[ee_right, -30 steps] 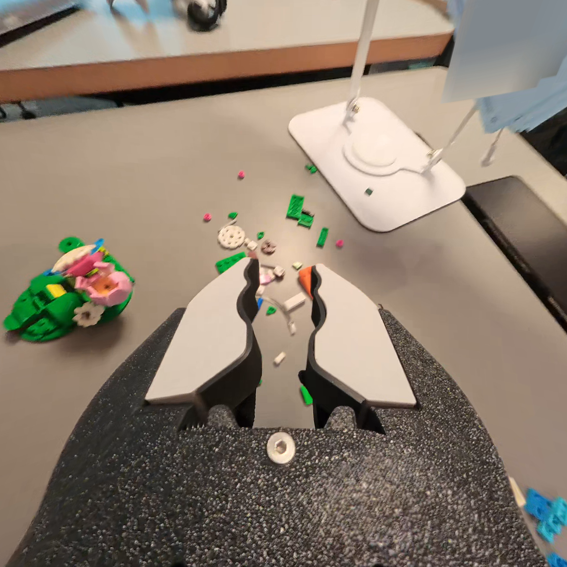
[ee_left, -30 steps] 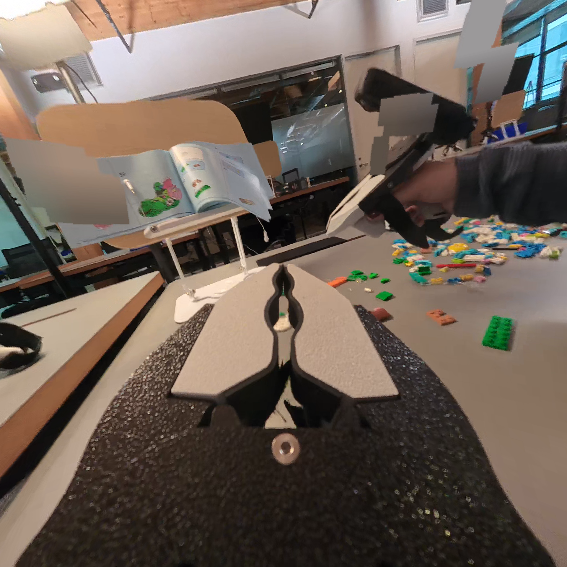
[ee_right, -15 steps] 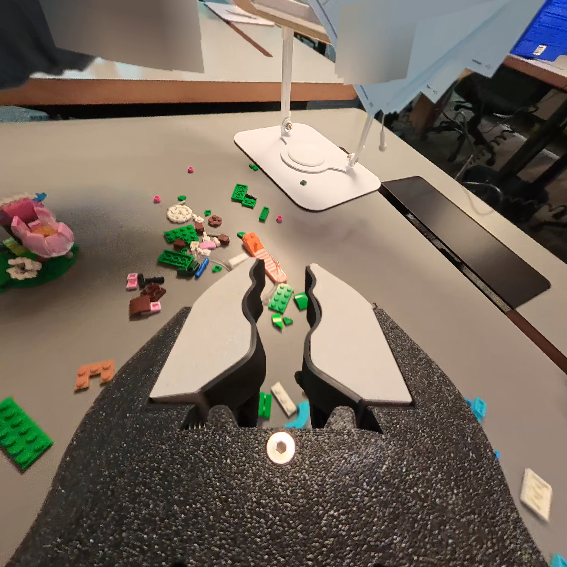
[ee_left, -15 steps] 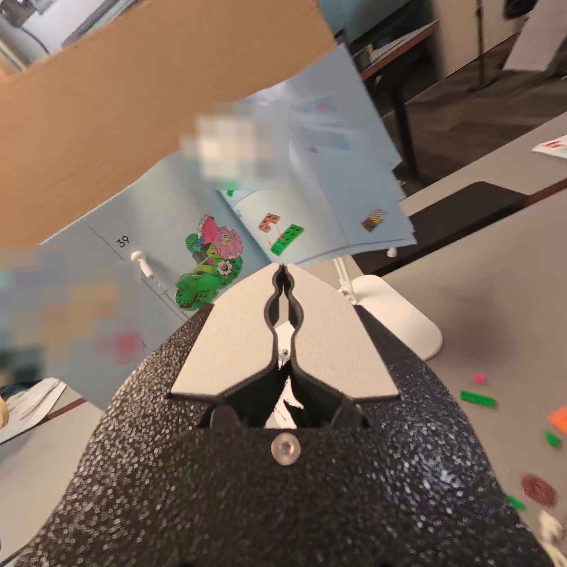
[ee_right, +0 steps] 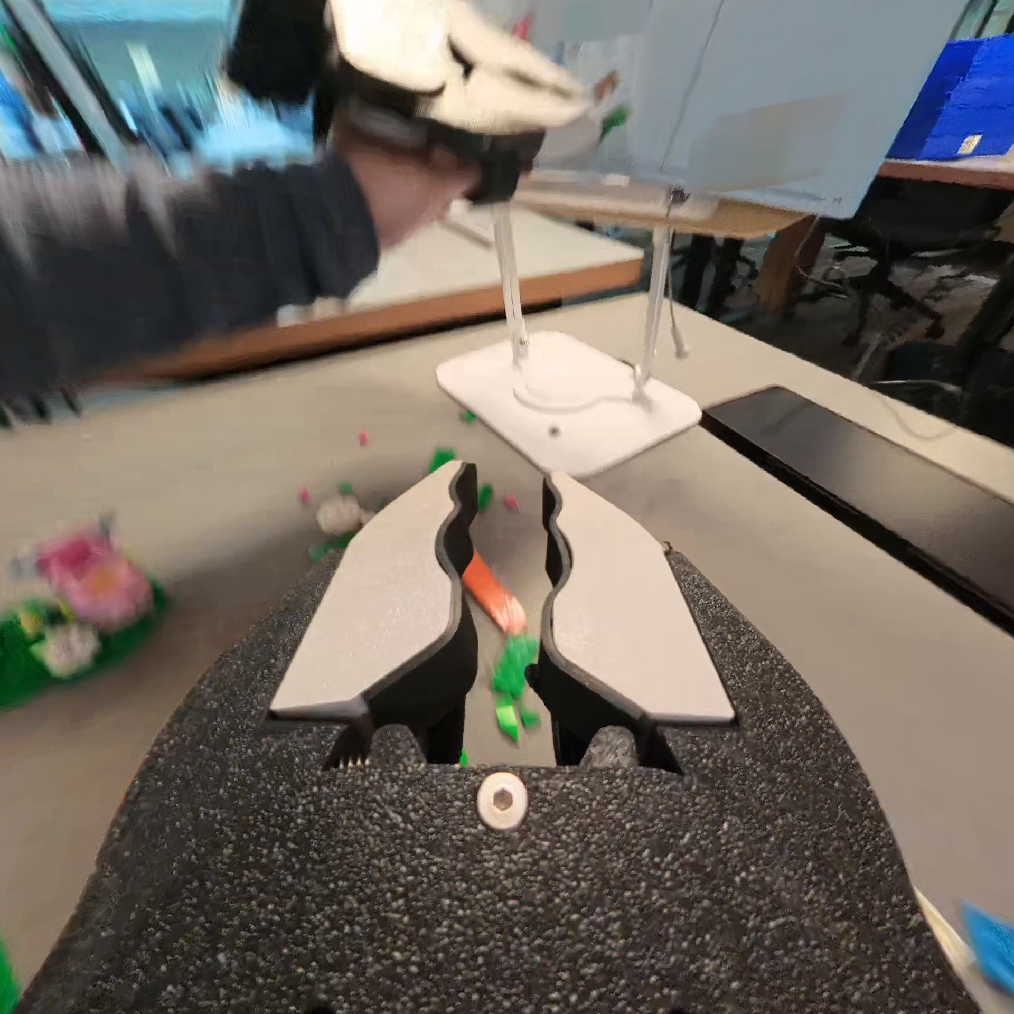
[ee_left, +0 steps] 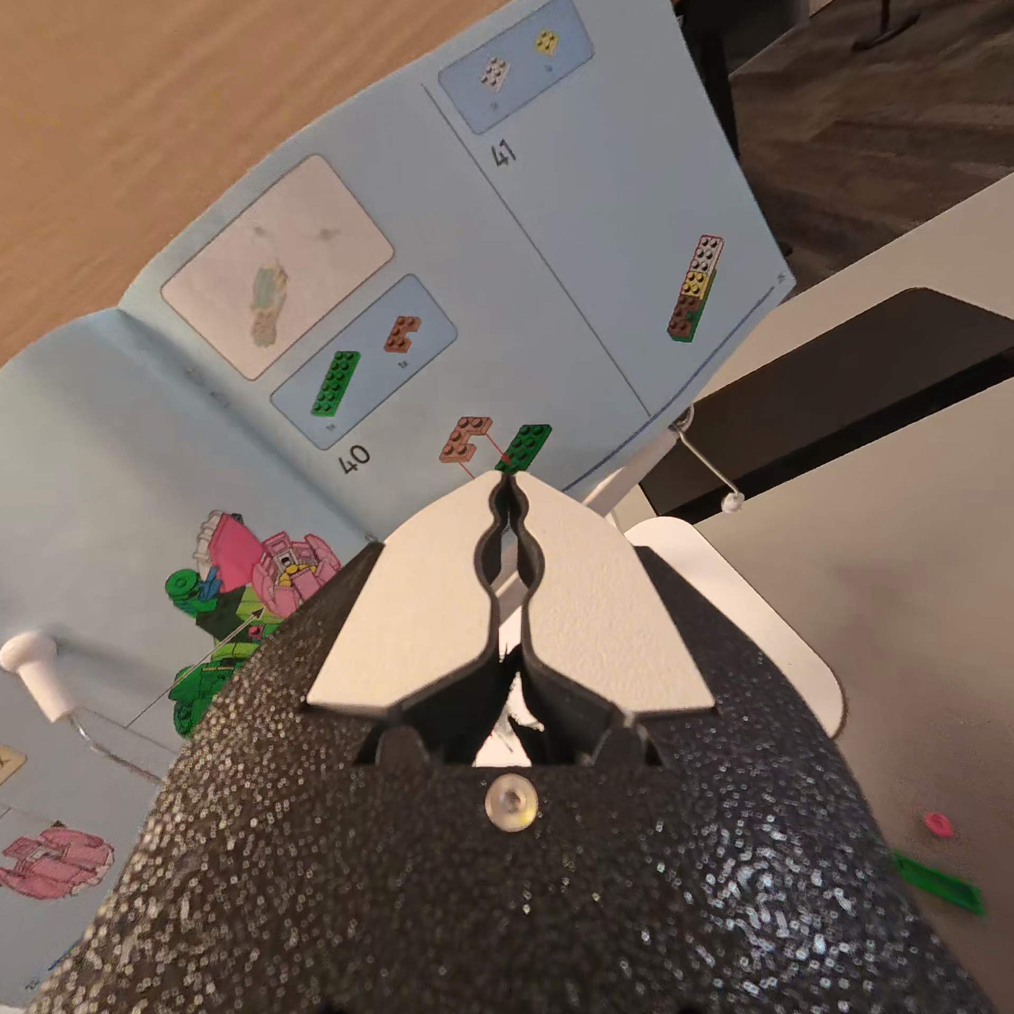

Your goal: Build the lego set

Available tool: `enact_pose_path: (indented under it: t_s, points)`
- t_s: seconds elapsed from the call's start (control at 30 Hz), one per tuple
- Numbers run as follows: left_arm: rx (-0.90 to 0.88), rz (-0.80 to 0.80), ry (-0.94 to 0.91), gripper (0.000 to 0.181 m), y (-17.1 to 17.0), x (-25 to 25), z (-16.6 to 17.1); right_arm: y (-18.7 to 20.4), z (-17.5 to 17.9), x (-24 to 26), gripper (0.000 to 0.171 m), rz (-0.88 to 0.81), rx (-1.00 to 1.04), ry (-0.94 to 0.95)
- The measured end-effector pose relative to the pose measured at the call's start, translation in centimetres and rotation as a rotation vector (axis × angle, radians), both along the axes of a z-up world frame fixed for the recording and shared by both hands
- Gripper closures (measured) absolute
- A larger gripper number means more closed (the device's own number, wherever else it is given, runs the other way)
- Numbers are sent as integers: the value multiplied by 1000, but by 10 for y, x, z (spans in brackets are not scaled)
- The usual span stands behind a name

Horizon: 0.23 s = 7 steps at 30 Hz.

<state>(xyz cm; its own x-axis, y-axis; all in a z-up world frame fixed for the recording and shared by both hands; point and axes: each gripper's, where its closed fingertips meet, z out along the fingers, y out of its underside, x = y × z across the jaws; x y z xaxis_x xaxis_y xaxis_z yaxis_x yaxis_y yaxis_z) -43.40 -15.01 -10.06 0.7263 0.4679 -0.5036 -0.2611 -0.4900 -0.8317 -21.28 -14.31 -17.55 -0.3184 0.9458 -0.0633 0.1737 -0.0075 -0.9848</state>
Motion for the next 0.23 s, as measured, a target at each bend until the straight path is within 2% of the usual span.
enact_pose_path:
  t_s: [0.13,0.23]
  points:
    - [-2,-9,-9,181,3,-2,0,6,34,-70,149,-21,-578,69]
    - [3,-87,-12,181,8,5,2,24,37,-113,148,-62,-1058,119]
